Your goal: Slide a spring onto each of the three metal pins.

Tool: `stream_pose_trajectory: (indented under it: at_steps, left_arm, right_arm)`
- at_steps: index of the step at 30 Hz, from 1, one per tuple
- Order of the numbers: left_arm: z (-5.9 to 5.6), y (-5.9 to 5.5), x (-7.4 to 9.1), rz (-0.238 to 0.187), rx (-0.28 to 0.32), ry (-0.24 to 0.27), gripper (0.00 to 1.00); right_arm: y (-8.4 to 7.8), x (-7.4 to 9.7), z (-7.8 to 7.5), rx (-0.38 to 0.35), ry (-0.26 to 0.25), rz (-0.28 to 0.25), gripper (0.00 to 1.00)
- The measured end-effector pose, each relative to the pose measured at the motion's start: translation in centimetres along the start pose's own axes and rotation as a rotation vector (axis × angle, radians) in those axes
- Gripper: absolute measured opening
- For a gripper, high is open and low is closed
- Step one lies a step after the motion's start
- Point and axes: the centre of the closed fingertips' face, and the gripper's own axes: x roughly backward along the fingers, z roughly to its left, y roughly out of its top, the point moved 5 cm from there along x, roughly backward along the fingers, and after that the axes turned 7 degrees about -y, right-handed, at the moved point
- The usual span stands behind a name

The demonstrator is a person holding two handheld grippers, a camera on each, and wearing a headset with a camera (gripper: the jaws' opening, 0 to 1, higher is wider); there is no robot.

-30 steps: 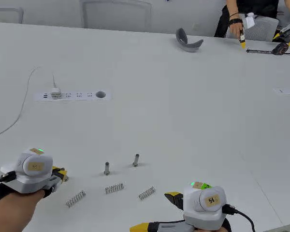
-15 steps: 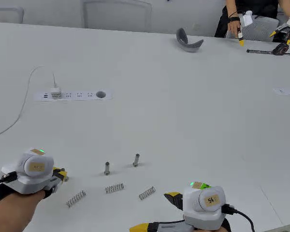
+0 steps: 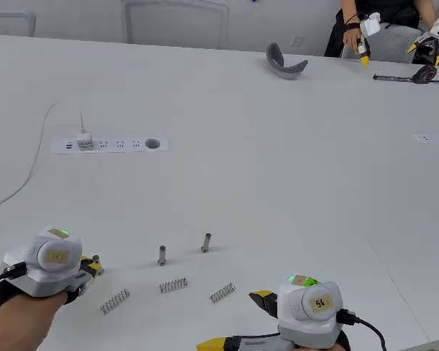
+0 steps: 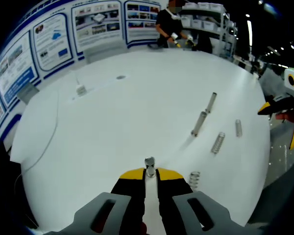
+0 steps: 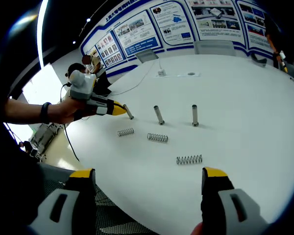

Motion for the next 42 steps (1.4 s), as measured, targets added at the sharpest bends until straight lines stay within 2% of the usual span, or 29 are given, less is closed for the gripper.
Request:
stream_pose_trajectory:
  at_steps: [3,12,18,28,36,42]
  left_arm:
    - [0.3,-0.8,-0.2,0.014,0.030,-0.006,0.15]
    - [0.8,-2.2,0.3,0.033,0.048,-0.007,0.18]
    - [0.6,-3.2,0.9,0.037,0.074,-0.015,0.22]
    - [0.0,-4.4,1.9,0.029,0.097,-0.046,0.27]
    - [-0.5,-5.4,2.9,0.011,0.131,-0.068,0.37]
    - [-1.1,-5.8,3.6,0.004,0.129,-0.089,0.44]
  right_arm:
    - [0.0,0.0,0.0,0.000,0.000,0.000,0.91]
    - [-0.1,0.0,0.0,0.000,0.000,0.003,0.91]
    - [-0.3,-0.2,0.2,0.002,0.006,0.008,0.91]
    - [-0.9,-0.9,0.3,0.016,0.017,0.019,0.91]
    - [-1.0,-1.0,-0.1,0.017,0.013,0.014,0.91]
    - [-0.7,-1.2,-0.4,0.022,0.015,0.012,0.91]
